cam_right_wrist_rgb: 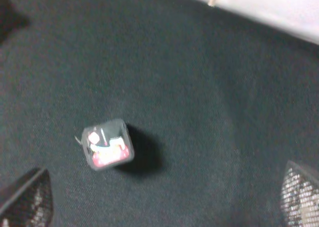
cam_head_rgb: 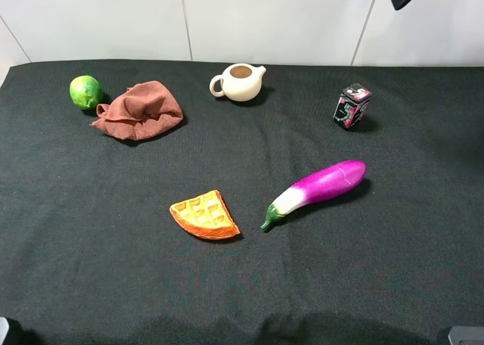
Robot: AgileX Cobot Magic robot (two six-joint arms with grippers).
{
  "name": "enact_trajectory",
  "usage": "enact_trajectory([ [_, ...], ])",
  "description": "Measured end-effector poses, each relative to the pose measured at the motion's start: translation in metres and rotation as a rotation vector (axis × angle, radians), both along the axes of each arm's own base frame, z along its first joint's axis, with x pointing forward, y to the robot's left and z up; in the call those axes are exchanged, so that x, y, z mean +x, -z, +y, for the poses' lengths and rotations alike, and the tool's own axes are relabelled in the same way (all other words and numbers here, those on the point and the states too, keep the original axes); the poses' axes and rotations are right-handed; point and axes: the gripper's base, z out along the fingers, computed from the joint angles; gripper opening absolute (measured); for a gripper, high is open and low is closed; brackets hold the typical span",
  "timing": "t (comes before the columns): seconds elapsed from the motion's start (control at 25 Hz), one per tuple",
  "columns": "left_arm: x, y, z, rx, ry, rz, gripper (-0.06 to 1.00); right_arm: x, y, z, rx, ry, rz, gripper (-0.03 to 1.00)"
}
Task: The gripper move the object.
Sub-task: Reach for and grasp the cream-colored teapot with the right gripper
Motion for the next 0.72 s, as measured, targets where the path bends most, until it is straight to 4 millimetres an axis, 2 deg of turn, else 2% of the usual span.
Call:
enact_trajectory([
  [0.24, 0.0, 0.0, 0.0, 0.0, 0.0, 0.0, 0.99, 0.023, 0.011, 0.008, 0.024, -0.051, 0.007, 0.69],
  [0.4, 0.0, 0.0, 0.0, 0.001, -0.001, 0.0, 0.99, 0.034, 0.017, 0.021, 0.015, -0.101, 0.009, 0.69],
  [0.72, 0.0, 0.0, 0.0, 0.001, -0.001, 0.0, 0.99, 0.045, 0.026, 0.072, 0.007, -0.224, 0.022, 0.69],
])
